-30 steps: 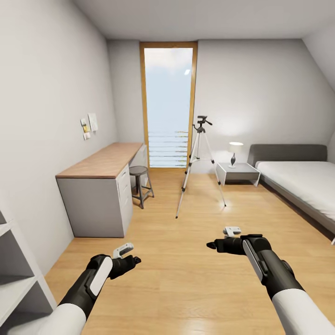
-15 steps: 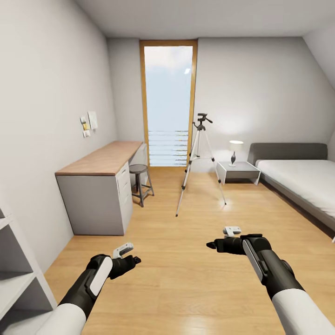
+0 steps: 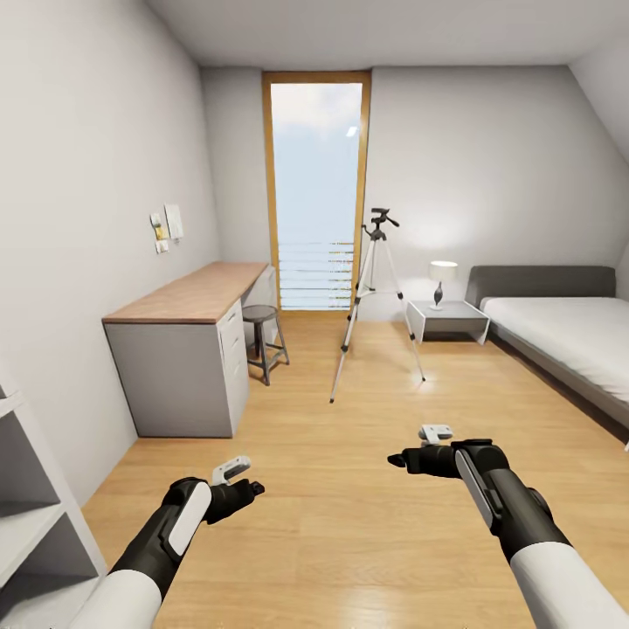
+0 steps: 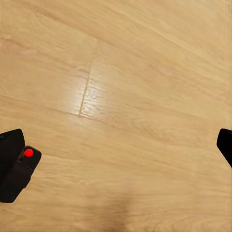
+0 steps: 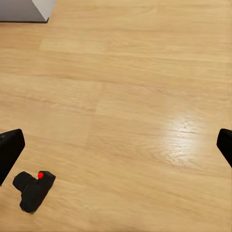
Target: Attach the digital camera to the camera tripod in the bedroom.
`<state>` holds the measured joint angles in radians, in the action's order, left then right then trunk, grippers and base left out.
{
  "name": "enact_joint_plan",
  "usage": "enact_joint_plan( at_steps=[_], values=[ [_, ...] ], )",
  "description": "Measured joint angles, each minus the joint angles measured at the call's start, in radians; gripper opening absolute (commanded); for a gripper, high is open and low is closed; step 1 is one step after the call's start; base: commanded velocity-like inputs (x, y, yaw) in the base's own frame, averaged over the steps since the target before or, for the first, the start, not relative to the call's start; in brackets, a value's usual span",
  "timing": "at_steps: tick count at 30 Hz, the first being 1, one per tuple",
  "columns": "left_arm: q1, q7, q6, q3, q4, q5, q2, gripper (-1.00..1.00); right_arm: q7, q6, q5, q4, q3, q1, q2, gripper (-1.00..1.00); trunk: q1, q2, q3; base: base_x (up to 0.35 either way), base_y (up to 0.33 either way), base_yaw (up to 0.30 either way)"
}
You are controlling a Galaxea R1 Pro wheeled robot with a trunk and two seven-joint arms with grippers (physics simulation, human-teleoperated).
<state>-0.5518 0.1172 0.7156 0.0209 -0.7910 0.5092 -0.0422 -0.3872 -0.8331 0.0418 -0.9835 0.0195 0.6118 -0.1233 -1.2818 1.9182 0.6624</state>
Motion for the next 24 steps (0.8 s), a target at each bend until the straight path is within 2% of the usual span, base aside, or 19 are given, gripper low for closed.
enact_joint_plan(
  at_steps=[24],
  values=[
    [0.000,0.000,-0.007,-0.001,-0.001,0.000,-0.002,1.00,-0.001,-0.020,0.006,0.012,-0.004,0.000,-0.002,1.00,-0.092,0.168,0.075,0.000,0.000,0.000]
  ],
)
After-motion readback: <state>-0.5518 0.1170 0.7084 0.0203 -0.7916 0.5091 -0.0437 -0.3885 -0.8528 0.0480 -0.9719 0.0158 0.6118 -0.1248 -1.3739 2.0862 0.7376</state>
